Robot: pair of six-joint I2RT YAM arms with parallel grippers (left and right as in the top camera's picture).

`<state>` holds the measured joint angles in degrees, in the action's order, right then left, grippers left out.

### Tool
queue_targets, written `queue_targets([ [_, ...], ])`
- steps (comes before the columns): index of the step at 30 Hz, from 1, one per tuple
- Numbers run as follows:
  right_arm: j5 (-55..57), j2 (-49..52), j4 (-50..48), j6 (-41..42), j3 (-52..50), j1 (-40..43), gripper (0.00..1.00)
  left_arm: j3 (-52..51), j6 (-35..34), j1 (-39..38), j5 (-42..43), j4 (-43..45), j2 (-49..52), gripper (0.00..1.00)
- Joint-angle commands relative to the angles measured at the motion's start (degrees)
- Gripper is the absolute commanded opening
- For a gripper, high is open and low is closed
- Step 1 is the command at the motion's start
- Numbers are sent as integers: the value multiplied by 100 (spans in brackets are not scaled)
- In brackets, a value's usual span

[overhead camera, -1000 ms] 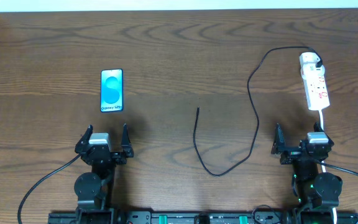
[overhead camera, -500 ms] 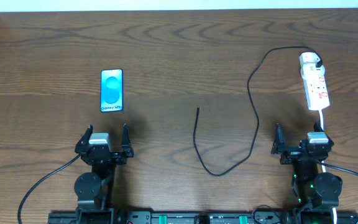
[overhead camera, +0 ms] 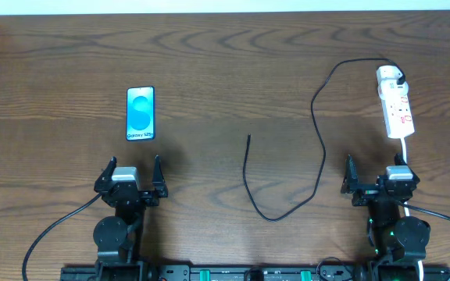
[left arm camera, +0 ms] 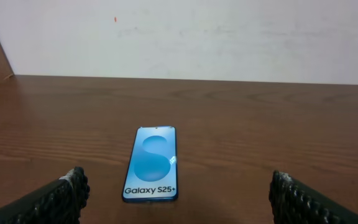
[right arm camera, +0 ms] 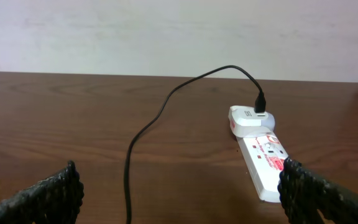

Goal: Plug charger to phone and switch on socket

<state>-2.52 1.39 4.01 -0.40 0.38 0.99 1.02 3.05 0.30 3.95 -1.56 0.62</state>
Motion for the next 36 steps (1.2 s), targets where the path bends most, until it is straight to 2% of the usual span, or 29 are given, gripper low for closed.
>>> queue_targets([
  [1, 109, 9, 28, 79, -4, -24, 99, -79, 57, -17, 55, -225, -33, 94],
  [27, 109, 9, 28, 76, -4, -24, 99, 20, -35, -15, 31, -260, 22, 94],
  [36, 109, 9, 28, 76, -4, -24, 99, 791, -55, -15, -15, -402, 979, 94],
])
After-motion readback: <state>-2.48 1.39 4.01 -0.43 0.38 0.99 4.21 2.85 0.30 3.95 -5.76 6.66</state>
